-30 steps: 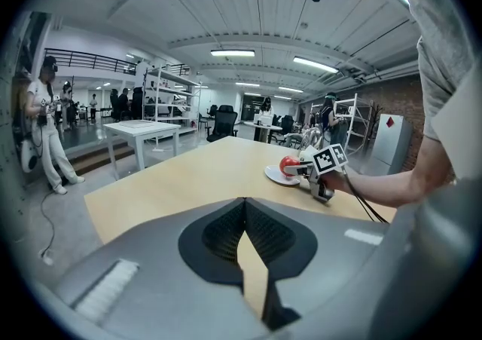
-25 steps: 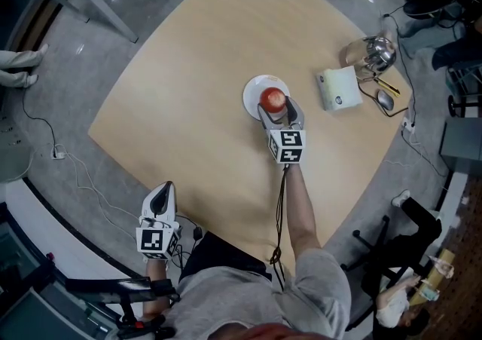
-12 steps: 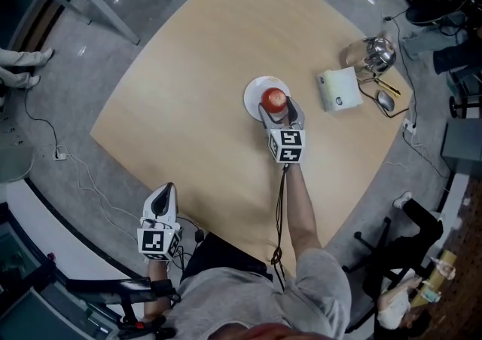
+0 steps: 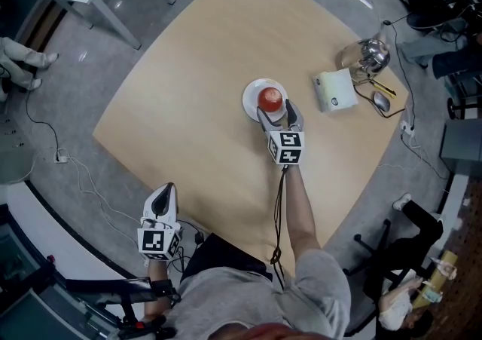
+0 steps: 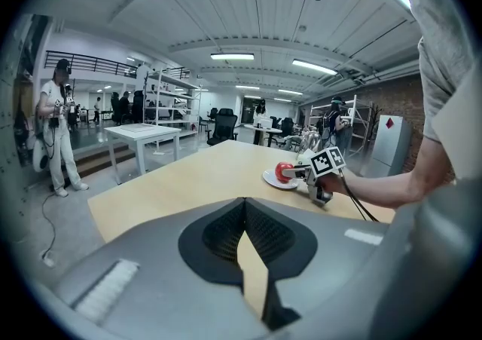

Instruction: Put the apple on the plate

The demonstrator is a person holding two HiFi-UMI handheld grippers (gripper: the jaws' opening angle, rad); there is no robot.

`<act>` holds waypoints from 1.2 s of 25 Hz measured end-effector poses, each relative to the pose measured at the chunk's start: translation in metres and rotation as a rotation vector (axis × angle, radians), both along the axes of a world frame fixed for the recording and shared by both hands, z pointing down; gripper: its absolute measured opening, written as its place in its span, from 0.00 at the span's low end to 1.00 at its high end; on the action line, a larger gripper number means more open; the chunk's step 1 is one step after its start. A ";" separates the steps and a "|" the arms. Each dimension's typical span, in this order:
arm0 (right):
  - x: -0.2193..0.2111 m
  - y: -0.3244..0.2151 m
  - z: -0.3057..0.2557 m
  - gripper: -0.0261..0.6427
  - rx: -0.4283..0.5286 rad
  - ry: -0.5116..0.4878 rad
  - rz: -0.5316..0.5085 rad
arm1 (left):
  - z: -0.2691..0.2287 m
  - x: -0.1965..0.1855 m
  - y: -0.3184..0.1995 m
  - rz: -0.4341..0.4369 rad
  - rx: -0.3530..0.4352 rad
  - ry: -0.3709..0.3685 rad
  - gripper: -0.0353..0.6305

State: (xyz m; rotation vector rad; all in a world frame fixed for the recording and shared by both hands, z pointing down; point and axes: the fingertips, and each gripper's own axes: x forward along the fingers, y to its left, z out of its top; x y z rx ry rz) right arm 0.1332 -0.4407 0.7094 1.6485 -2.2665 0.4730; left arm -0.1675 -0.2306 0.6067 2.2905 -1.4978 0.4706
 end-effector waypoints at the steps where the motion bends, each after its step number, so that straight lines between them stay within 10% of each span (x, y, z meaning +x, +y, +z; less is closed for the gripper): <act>1: 0.001 0.002 -0.001 0.62 -0.002 -0.001 0.003 | -0.002 0.001 0.001 0.001 0.003 -0.001 0.08; 30: -0.013 0.092 -0.084 0.61 0.060 -0.047 0.028 | -0.076 0.001 0.038 0.057 0.165 0.006 0.08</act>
